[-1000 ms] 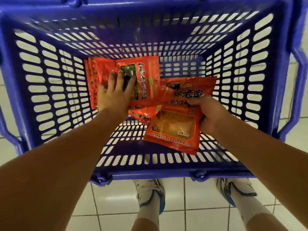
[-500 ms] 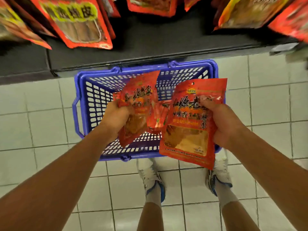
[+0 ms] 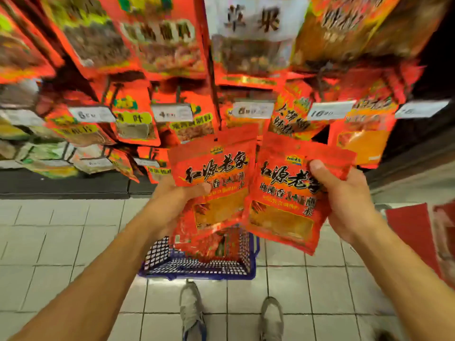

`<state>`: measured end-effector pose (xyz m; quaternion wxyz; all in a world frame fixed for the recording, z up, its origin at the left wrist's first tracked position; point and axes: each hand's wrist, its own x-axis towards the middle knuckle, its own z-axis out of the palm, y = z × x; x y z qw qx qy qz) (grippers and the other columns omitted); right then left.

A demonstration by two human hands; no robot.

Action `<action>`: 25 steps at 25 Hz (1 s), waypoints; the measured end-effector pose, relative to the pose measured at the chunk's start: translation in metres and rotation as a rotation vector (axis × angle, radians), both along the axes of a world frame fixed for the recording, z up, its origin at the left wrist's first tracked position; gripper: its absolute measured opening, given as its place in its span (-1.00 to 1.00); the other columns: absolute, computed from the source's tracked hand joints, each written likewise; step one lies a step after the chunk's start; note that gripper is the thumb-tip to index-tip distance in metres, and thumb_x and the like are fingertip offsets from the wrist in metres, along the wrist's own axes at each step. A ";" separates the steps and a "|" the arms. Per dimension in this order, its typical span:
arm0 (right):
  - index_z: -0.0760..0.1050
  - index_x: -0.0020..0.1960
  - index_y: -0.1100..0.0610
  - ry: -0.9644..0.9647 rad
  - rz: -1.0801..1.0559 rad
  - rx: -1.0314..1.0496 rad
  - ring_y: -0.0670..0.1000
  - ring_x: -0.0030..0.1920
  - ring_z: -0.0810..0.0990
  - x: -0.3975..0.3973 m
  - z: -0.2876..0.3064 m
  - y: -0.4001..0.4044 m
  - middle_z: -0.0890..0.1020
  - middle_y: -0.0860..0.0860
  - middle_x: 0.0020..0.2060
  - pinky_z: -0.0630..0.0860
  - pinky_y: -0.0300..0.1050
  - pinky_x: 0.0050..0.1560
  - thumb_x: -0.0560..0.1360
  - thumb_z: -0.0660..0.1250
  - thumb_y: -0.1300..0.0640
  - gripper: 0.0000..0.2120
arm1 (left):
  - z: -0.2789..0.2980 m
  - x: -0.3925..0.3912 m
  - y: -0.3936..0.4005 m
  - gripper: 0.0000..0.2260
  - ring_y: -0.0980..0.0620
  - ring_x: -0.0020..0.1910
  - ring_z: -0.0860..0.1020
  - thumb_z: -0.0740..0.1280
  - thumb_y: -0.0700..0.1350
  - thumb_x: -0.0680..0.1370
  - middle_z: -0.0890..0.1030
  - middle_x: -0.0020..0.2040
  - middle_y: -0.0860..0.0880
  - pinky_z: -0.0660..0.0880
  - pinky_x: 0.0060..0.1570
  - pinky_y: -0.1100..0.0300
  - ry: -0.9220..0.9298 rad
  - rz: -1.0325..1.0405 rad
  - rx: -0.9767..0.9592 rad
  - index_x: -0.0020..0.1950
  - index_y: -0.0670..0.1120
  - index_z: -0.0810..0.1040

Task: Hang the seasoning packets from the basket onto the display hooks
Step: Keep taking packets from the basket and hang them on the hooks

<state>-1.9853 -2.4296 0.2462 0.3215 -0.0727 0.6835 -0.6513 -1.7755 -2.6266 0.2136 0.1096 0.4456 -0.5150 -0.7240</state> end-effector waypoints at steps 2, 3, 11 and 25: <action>0.72 -0.11 -0.06 0.121 0.006 -0.041 -0.11 -0.18 0.73 -0.026 0.083 0.018 0.76 -0.09 -0.17 0.61 -0.25 -0.20 0.52 0.42 0.16 -0.85 | 0.081 -0.020 0.011 -0.79 -0.08 -0.32 0.65 0.48 -0.31 0.40 0.73 -0.17 -0.08 0.64 -0.35 0.01 0.056 0.019 -0.064 -0.01 -0.09 0.65; 0.72 -0.14 -0.10 0.193 -0.001 -0.050 -0.15 -0.22 0.71 -0.036 0.120 0.025 0.75 -0.12 -0.22 0.59 -0.28 -0.24 0.49 0.43 0.11 -0.86 | 0.116 -0.030 0.014 -0.81 -0.02 -0.39 0.64 0.50 -0.30 0.36 0.71 -0.25 -0.05 0.62 -0.42 0.07 0.087 0.042 -0.108 -0.09 -0.09 0.64; 0.63 -0.23 0.08 0.479 -0.181 -0.272 -0.20 -0.58 0.52 -0.093 0.387 0.083 0.67 -0.10 -0.44 0.40 -0.37 -0.59 0.52 0.45 0.16 -0.85 | 0.388 -0.106 0.050 -0.87 0.15 -0.24 0.67 0.57 0.07 0.36 0.74 -0.19 0.09 0.59 -0.23 0.23 0.401 -0.018 -0.498 -0.12 0.19 0.74; 0.66 -0.07 0.09 0.580 -0.266 -0.499 0.10 -0.19 0.76 -0.176 0.550 0.093 0.76 0.08 -0.18 0.65 -0.12 -0.33 0.49 0.50 0.04 -0.88 | 0.556 -0.196 0.077 -0.97 0.07 -0.40 0.66 0.48 -0.22 0.50 0.73 -0.27 -0.02 0.52 -0.49 0.24 0.606 -0.049 -0.691 -0.12 -0.11 0.66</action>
